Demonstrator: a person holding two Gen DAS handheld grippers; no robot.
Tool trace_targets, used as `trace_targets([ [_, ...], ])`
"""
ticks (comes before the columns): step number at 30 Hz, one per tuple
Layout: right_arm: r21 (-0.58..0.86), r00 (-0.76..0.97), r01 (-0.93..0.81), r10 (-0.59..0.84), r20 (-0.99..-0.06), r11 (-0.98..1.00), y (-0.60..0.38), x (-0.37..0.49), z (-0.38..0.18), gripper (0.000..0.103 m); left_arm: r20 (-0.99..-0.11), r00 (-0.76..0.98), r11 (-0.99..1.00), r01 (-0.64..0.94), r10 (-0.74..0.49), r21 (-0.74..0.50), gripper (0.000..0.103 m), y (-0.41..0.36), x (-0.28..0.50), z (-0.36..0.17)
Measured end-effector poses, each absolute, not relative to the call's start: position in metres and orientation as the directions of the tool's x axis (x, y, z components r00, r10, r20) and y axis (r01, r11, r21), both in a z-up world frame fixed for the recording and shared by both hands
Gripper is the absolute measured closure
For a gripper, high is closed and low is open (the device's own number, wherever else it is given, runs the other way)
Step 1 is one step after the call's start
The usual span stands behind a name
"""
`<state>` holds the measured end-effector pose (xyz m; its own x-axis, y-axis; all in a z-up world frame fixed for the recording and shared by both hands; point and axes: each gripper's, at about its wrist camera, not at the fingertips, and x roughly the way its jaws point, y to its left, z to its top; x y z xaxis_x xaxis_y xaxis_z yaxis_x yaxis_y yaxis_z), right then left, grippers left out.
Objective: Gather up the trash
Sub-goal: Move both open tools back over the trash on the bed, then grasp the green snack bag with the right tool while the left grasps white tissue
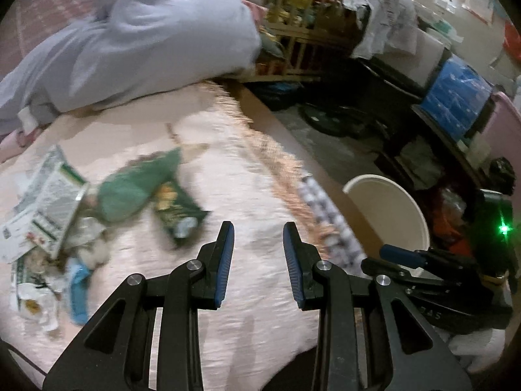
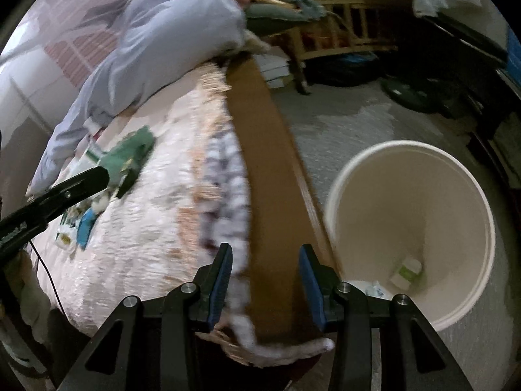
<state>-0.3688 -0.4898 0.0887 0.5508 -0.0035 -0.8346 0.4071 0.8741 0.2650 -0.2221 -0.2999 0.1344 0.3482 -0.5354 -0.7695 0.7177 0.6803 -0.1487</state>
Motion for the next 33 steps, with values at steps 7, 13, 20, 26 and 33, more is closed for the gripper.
trace_targets([
  [7, 0.262, 0.558, 0.329, 0.037, -0.829, 0.907, -0.453, -0.334, 0.095, 0.062, -0.762, 0.404, 0.727, 0.676, -0.505, -0.124, 0.074, -0.267, -0.207, 0.139],
  [13, 0.261, 0.563, 0.265, 0.07, -0.823, 0.928, -0.424, -0.311, 0.101, 0.062, -0.764, 0.429, 0.76, 0.639, -0.481, -0.119, 0.074, -0.229, -0.193, 0.139],
  [20, 0.255, 0.559, 0.189, 0.11, -0.822, 0.948, -0.394, -0.282, 0.102, 0.049, -0.786, 0.43, 0.812, 0.563, -0.444, -0.151, 0.074, -0.167, -0.171, 0.132],
  [26, 0.237, 0.552, 0.131, 0.127, -0.824, 0.963, -0.376, -0.253, 0.103, 0.049, -0.814, 0.408, 0.843, 0.51, -0.414, -0.173, 0.074, -0.111, -0.165, 0.117],
  [33, 0.209, 0.538, 0.105, 0.121, -0.834, 0.972, -0.373, -0.225, 0.101, 0.046, -0.837, 0.37, 0.841, 0.512, -0.402, -0.178, 0.074, -0.081, -0.171, 0.104],
])
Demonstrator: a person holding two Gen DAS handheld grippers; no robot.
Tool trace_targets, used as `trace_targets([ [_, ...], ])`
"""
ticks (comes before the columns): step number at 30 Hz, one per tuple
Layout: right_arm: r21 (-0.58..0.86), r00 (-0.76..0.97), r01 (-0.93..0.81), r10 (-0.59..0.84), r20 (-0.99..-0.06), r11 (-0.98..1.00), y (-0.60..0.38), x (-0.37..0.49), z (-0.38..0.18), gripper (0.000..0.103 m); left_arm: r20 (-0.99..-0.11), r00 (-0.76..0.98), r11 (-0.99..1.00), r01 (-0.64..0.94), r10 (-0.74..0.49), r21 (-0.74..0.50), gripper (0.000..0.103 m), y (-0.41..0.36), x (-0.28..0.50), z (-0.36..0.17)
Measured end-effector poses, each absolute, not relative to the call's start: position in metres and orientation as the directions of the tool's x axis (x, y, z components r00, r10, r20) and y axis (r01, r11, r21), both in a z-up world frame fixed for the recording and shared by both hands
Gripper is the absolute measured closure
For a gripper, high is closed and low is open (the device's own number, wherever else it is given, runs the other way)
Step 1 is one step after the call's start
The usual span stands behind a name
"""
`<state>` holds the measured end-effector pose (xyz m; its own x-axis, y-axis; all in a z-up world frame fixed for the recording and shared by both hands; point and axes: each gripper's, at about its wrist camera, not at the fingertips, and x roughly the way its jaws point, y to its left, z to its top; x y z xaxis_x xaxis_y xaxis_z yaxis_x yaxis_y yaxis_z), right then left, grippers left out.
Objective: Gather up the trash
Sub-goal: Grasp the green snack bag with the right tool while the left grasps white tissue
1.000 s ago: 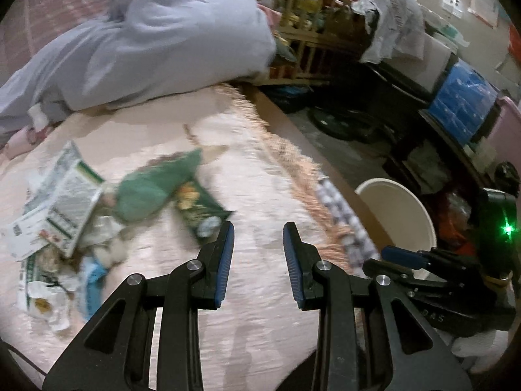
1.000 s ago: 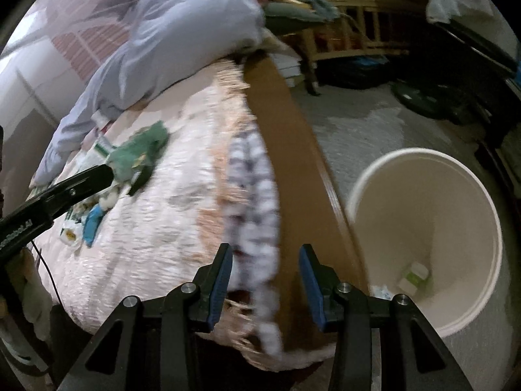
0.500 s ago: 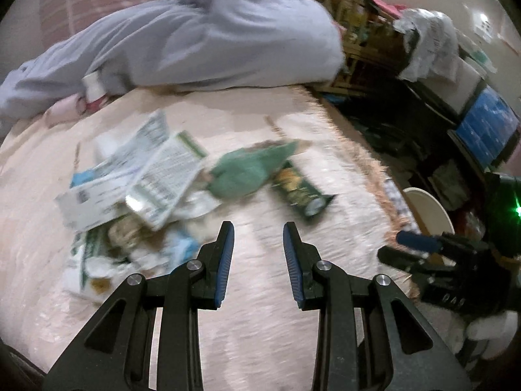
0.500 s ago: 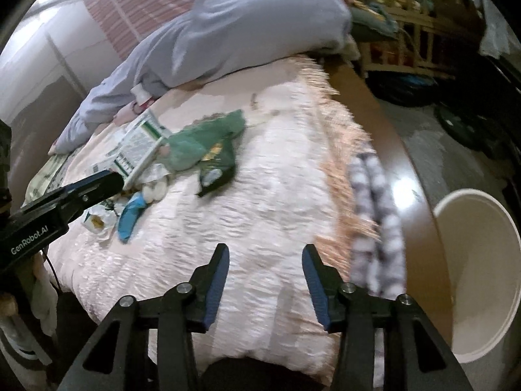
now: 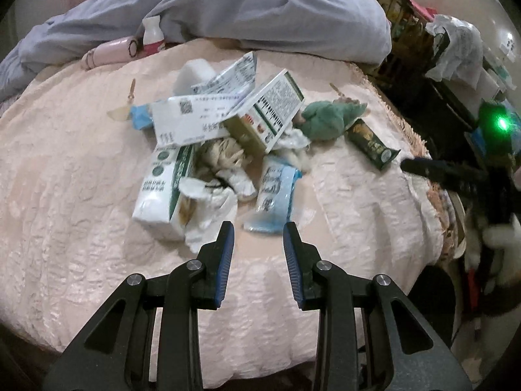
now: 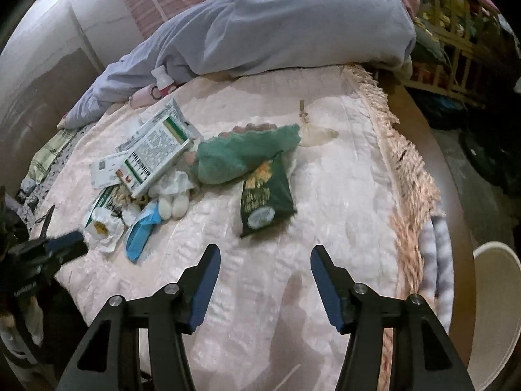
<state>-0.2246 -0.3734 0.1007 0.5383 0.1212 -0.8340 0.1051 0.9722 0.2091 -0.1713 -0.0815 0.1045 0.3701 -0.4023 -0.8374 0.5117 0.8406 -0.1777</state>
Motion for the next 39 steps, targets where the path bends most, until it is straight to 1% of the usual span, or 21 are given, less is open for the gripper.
trace_targets([
  [3, 0.2, 0.536, 0.107, 0.113, -0.836, 0.974, -0.378, -0.21, 0.1, 0.043, -0.837, 0.366, 0.838, 0.515, -0.407, -0.183, 0.074, -0.077, -0.173, 0.102],
  [10, 0.168, 0.502, 0.092, 0.1, -0.859, 0.981, -0.374, -0.172, 0.083, 0.043, -0.835, 0.359, 0.847, 0.487, -0.417, -0.213, 0.074, -0.069, -0.158, 0.096],
  [17, 0.112, 0.485, 0.083, 0.058, -0.872, 0.99, -0.37, -0.144, 0.067, 0.043, -0.848, 0.372, 0.876, 0.441, -0.378, -0.197, 0.074, -0.073, -0.136, 0.08],
  [21, 0.092, 0.502, 0.078, 0.04, -0.864, 0.993, -0.368, -0.137, 0.066, 0.043, -0.85, 0.408, 0.893, 0.426, -0.334, -0.146, 0.074, -0.084, -0.123, 0.069],
  [22, 0.089, 0.504, 0.076, 0.039, -0.863, 0.993, -0.367, -0.136, 0.065, 0.044, -0.85, 0.414, 0.895, 0.425, -0.325, -0.134, 0.074, -0.086, -0.119, 0.066],
  [24, 0.073, 0.509, 0.072, 0.026, -0.86, 0.995, -0.367, -0.135, 0.065, 0.055, -0.856, 0.413, 0.899, 0.42, -0.311, -0.124, 0.074, -0.091, -0.112, 0.059],
  [25, 0.065, 0.513, 0.072, 0.019, -0.858, 0.995, -0.366, -0.134, 0.065, 0.058, -0.857, 0.412, 0.9, 0.418, -0.309, -0.123, 0.074, -0.093, -0.11, 0.056],
  [27, 0.074, 0.52, 0.069, 0.027, -0.854, 0.995, -0.368, -0.135, 0.066, 0.067, -0.854, 0.42, 0.899, 0.424, -0.306, -0.113, 0.074, -0.096, -0.107, 0.053],
  [29, 0.087, 0.527, 0.06, 0.043, -0.849, 0.994, -0.37, -0.14, 0.069, 0.068, -0.851, 0.429, 0.893, 0.439, -0.302, -0.095, 0.074, -0.099, -0.108, 0.052],
  [31, 0.097, 0.53, 0.052, 0.055, -0.846, 0.994, -0.372, -0.15, 0.071, 0.07, -0.86, 0.404, 0.886, 0.451, -0.312, -0.109, 0.075, -0.1, -0.109, 0.049],
  [32, 0.106, 0.533, 0.049, 0.064, -0.844, 0.993, -0.373, -0.155, 0.073, 0.071, -0.864, 0.387, 0.882, 0.453, -0.323, -0.127, 0.08, -0.099, -0.109, 0.048],
  [33, 0.123, 0.536, 0.045, 0.08, -0.84, 0.991, -0.374, -0.16, 0.076, 0.071, -0.862, 0.378, 0.879, 0.453, -0.339, -0.147, 0.087, -0.095, -0.11, 0.048],
  [34, 0.143, 0.541, 0.04, 0.099, -0.835, 0.989, -0.375, -0.166, 0.079, 0.071, -0.86, 0.377, 0.879, 0.452, -0.344, -0.154, 0.089, -0.093, -0.111, 0.048],
  [37, 0.175, 0.556, 0.033, 0.127, -0.821, 0.984, -0.375, -0.182, 0.087, 0.071, -0.854, 0.359, 0.873, 0.445, -0.377, -0.199, 0.092, -0.081, -0.115, 0.056],
  [38, 0.182, 0.561, 0.03, 0.134, -0.817, 0.983, -0.375, -0.188, 0.089, 0.071, -0.85, 0.351, 0.869, 0.444, -0.392, -0.218, 0.095, -0.076, -0.117, 0.06],
  [39, 0.191, 0.564, 0.027, 0.143, -0.813, 0.981, -0.375, -0.193, 0.091, 0.071, -0.848, 0.349, 0.867, 0.444, -0.399, -0.226, 0.095, -0.074, -0.119, 0.063],
])
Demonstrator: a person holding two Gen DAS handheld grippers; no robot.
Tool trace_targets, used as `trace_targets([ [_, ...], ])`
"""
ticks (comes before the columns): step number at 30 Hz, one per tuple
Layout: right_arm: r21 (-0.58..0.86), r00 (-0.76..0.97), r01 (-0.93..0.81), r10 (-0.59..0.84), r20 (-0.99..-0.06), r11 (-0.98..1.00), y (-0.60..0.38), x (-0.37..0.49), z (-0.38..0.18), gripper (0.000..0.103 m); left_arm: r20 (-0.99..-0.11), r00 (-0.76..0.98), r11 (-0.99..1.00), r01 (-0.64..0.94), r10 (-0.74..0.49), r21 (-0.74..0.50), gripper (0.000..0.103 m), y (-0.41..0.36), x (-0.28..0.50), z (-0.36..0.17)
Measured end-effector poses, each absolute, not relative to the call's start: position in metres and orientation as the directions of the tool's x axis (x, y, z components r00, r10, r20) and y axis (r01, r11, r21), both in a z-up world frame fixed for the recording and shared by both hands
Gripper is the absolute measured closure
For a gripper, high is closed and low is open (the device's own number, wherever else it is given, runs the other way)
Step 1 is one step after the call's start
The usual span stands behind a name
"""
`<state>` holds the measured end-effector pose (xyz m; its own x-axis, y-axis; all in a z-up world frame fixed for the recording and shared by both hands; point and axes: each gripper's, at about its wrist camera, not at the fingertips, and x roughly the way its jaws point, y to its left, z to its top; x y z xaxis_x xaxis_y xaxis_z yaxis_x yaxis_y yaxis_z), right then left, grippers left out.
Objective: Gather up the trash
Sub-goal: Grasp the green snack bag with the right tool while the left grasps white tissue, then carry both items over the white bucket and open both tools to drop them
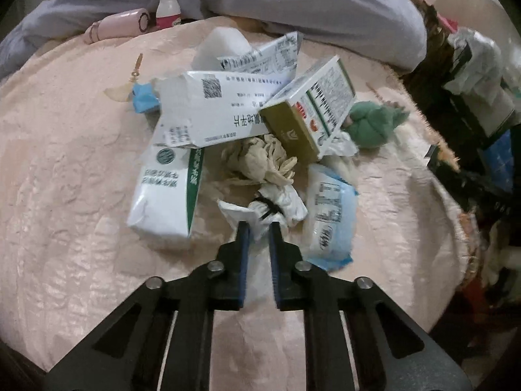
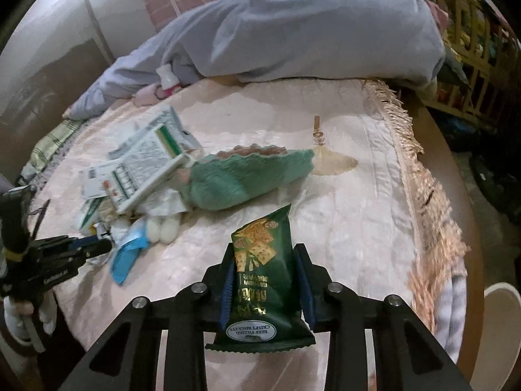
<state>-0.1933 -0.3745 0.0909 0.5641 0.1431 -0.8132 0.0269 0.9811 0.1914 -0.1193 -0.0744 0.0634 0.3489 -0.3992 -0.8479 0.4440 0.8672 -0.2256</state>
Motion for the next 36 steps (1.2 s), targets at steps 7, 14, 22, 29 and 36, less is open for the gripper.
trace_targets([
  [7, 0.208, 0.572, 0.012, 0.164, -0.803, 0.978, -0.365, -0.22, 0.095, 0.071, -0.817, 0.395, 0.852, 0.481, -0.421, -0.206, 0.095, -0.079, -0.143, 0.097],
  [14, 0.215, 0.558, 0.007, 0.175, -0.811, 0.976, -0.358, -0.233, 0.091, 0.071, -0.828, 0.418, 0.867, 0.475, -0.374, -0.153, 0.089, -0.091, -0.133, 0.08],
  [22, 0.231, 0.55, 0.01, 0.187, -0.814, 0.973, -0.359, -0.234, 0.089, 0.071, -0.866, 0.365, 0.88, 0.449, -0.341, -0.158, 0.068, -0.099, -0.104, 0.048],
  [29, 0.234, 0.549, 0.009, 0.191, -0.814, 0.972, -0.357, -0.231, 0.09, 0.071, -0.873, 0.348, 0.88, 0.445, -0.341, -0.166, 0.084, -0.095, -0.107, 0.047],
  [36, 0.237, 0.571, 0.012, 0.188, -0.799, 0.971, -0.36, -0.242, 0.099, 0.071, -0.831, 0.391, 0.866, 0.461, -0.395, -0.194, 0.089, -0.08, -0.133, 0.087],
])
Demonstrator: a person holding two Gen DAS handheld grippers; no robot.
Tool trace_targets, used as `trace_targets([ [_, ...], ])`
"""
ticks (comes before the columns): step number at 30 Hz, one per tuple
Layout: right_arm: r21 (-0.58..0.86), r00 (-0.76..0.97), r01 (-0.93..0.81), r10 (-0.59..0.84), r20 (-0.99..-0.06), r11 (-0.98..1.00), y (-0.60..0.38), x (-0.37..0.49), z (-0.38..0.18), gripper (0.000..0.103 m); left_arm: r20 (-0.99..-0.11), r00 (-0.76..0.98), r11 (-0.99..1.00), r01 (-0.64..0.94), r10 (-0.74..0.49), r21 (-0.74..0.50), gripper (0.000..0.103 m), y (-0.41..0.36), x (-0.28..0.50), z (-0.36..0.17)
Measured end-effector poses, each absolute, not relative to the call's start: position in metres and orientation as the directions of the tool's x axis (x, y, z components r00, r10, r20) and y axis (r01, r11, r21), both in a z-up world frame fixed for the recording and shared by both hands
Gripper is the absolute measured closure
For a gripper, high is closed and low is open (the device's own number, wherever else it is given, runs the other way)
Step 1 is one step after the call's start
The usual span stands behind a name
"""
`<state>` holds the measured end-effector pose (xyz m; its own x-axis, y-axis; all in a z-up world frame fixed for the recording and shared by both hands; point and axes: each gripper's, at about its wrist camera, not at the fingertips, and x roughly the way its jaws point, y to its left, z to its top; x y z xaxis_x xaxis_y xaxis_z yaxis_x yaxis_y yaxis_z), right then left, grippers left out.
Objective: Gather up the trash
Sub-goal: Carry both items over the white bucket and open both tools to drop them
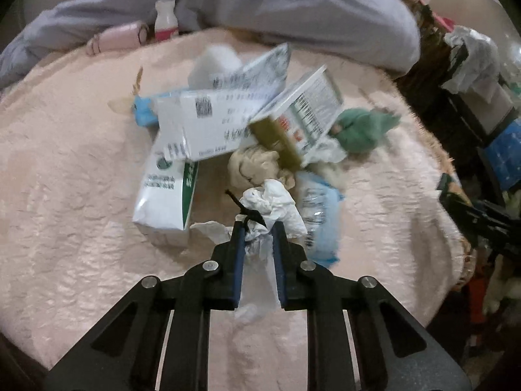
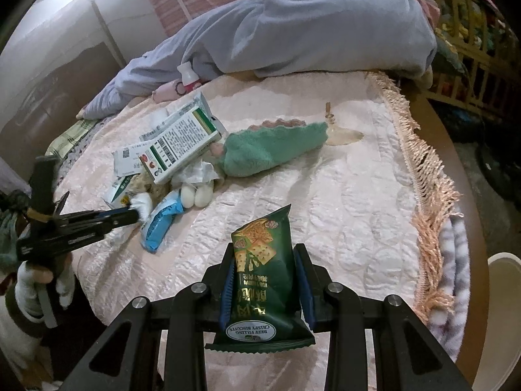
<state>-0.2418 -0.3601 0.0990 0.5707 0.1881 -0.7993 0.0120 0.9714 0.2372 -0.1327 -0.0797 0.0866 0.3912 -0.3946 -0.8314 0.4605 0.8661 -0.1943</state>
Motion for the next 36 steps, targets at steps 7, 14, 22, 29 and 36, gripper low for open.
trace_targets([
  [7, 0.243, 0.595, 0.029, 0.179, -0.784, 0.97, -0.369, -0.258, 0.11, 0.071, -0.794, 0.399, 0.825, 0.523, -0.458, -0.213, 0.089, -0.103, -0.157, 0.122],
  [14, 0.235, 0.606, 0.07, 0.145, -0.782, 0.97, -0.387, -0.278, 0.116, 0.071, -0.78, 0.368, 0.771, 0.599, -0.505, -0.216, 0.089, -0.16, -0.179, 0.13],
  [22, 0.225, 0.619, 0.157, 0.082, -0.781, 0.962, -0.423, -0.307, 0.117, 0.071, -0.775, 0.32, 0.696, 0.688, -0.545, -0.205, 0.089, -0.226, -0.203, 0.134],
  [29, 0.222, 0.623, 0.253, 0.017, -0.782, 0.942, -0.464, -0.34, 0.116, 0.071, -0.772, 0.247, 0.612, 0.76, -0.585, -0.221, 0.089, -0.288, -0.228, 0.135],
  [36, 0.219, 0.594, 0.376, -0.052, -0.803, 0.9, -0.511, -0.375, 0.104, 0.071, -0.776, 0.138, 0.525, 0.806, -0.615, -0.273, 0.089, -0.348, -0.25, 0.129],
])
